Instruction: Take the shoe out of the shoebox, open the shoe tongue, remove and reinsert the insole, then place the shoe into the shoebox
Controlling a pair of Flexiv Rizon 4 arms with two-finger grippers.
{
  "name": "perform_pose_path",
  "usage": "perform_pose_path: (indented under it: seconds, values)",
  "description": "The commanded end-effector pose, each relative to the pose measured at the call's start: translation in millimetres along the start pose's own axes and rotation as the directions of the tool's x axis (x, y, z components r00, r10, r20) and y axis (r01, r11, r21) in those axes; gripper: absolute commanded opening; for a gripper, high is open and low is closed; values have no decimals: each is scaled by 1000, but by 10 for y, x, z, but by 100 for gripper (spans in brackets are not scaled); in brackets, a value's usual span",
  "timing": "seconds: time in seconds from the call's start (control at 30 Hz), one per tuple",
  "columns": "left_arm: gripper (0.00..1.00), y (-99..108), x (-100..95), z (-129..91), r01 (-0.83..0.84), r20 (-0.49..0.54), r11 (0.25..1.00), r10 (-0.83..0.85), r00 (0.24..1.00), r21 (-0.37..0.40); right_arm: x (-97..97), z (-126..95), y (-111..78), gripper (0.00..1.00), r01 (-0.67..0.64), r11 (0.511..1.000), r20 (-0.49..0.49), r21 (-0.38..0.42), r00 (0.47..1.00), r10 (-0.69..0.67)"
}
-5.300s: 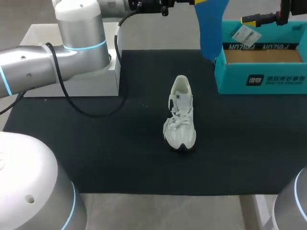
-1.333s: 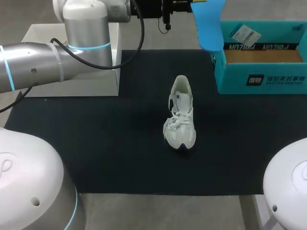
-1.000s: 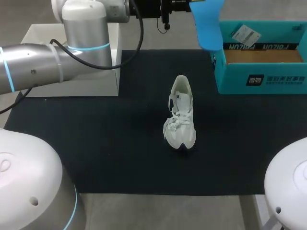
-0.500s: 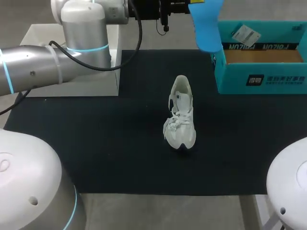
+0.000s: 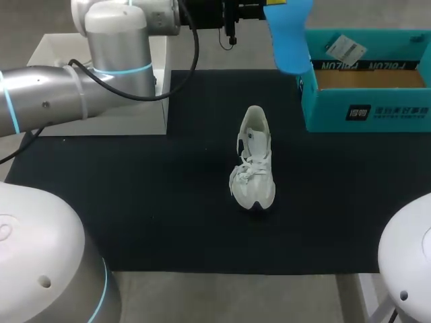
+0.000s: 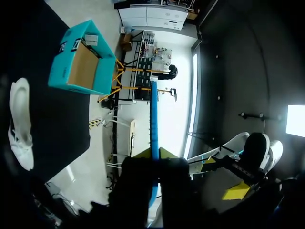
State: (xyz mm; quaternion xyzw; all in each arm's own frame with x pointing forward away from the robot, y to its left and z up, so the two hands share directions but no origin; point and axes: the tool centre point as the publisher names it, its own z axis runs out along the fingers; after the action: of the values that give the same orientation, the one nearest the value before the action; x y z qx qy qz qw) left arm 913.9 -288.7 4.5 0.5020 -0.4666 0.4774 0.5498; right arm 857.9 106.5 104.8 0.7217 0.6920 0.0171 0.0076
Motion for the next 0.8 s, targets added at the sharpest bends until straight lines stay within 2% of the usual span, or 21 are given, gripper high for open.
perform_pose_path:
  seconds: [0.03,0.17,0.43,0.8]
  values:
    - [0,-1,-7,-10,15,-15,1000,-15,1000,-12,-386,-37,-49,100,-33,999,-351,-30,936,20]
    - [0,-12,-6,-16,19,-21,1000,-19,1000,-14,-602,-79,-90,100,-39,997,-546,-62,838,-1]
    - [0,-11,5,-56,16,-27,1000,-16,1000,-9,-786,9,-140,100,19,998,-735,-58,676,-56]
    - [0,9,16,-89,11,-18,1000,-12,1000,-9,-809,22,-155,100,35,998,-746,-47,663,-59]
